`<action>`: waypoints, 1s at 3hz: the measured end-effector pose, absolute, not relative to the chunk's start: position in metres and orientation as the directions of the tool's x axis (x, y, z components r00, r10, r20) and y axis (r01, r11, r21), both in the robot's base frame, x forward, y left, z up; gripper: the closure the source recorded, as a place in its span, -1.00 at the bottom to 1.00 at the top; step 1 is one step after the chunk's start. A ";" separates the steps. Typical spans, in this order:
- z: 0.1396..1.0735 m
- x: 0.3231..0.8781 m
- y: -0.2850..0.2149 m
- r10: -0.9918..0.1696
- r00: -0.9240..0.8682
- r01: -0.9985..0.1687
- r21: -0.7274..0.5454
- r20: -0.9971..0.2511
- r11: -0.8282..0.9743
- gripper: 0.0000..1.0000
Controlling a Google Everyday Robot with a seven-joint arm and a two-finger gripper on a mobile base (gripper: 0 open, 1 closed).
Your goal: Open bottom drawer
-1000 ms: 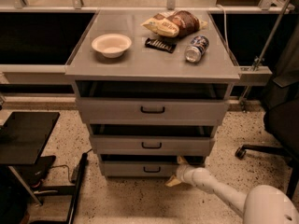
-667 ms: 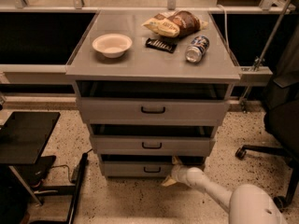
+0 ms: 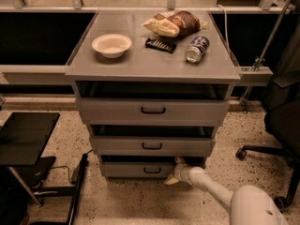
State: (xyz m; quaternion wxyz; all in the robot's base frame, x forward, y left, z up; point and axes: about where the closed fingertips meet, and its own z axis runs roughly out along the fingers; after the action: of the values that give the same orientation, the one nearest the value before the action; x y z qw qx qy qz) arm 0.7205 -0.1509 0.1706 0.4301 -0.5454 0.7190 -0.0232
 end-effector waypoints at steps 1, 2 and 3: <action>0.171 0.721 -0.151 -0.804 -0.035 -0.764 -0.502 -0.593 0.404 -0.64; 0.171 0.721 -0.151 -0.804 -0.035 -0.764 -0.502 -0.593 0.404 -0.20; 0.171 0.720 -0.151 -0.804 -0.035 -0.764 -0.502 -0.593 0.404 0.28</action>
Offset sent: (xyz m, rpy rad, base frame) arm 0.0000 0.0000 0.0000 0.0000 0.0000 0.0000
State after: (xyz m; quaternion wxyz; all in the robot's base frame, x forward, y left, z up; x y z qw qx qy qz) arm 0.7205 -0.1508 0.1705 0.4301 -0.5455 0.7190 -0.0231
